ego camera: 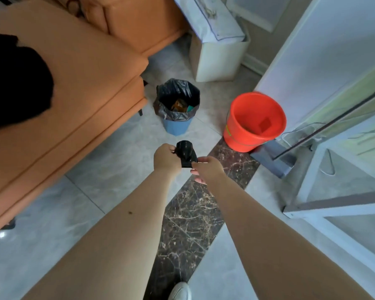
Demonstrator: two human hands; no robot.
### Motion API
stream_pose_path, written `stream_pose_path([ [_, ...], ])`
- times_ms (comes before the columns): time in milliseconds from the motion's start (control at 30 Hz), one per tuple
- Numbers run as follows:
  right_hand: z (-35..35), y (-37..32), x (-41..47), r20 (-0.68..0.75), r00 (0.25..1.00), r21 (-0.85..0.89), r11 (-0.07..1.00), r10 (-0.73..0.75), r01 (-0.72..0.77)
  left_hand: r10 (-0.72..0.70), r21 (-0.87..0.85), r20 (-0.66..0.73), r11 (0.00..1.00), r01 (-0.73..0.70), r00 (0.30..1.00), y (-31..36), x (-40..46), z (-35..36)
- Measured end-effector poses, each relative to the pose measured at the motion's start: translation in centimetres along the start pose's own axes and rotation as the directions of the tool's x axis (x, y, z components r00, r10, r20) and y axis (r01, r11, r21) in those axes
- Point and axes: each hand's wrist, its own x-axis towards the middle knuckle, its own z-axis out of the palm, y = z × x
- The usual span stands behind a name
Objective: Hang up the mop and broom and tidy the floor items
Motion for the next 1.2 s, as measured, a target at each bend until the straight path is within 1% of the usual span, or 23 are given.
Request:
stream_pose_path([
  [100,0.0,-2.8,2.9,0.018,1.000,-0.007,1.000,0.004,-0.004,-0.033,-0.023,-0.004,0.999,0.033,0.999,1.8,3.3,0.4],
  [200,0.5,-5.9,5.9,0.027,1.000,-0.016,1.000,0.004,-0.004,-0.068,-0.010,-0.009,0.998,0.068,0.998,3.6,6.9,0.8],
  [367,1.5,-10.7,11.2,-0.024,1.000,-0.012,1.000,0.005,-0.005,-0.073,-0.005,0.006,0.997,0.073,0.997,6.9,12.9,0.7],
  [500,3.5,-15.2,14.9,-0.024,0.998,-0.014,0.998,0.058,-0.058,-0.086,-0.007,0.010,0.996,0.086,0.996,9.0,18.4,-0.5],
  [567,4.0,-16.5,15.6,-0.028,0.998,-0.029,0.998,0.058,-0.059,-0.095,-0.004,0.015,0.995,0.095,0.995,9.1,19.5,-0.9],
  [667,5.0,-19.6,18.3,-0.047,0.997,-0.045,0.997,0.063,-0.065,-0.112,0.016,0.016,0.994,0.112,0.994,10.2,23.5,-1.0],
  [833,5.3,-21.7,22.2,-0.047,0.992,-0.037,0.993,0.113,-0.115,-0.142,0.031,0.043,0.990,0.141,0.989,11.4,28.1,0.2],
  [967,5.5,-22.0,25.7,-0.064,0.989,-0.103,0.985,0.130,-0.137,-0.212,0.031,0.032,0.977,0.212,0.977,12.0,31.0,1.7],
  [1133,5.7,-22.5,30.3,-0.009,0.986,-0.168,0.971,0.168,-0.168,-0.263,0.092,0.045,0.962,0.259,0.964,12.5,34.7,3.6],
  [1200,5.5,-22.5,31.7,0.029,0.982,-0.238,0.956,0.185,-0.173,-0.275,0.146,0.061,0.953,0.264,0.959,12.5,35.9,4.2],
])
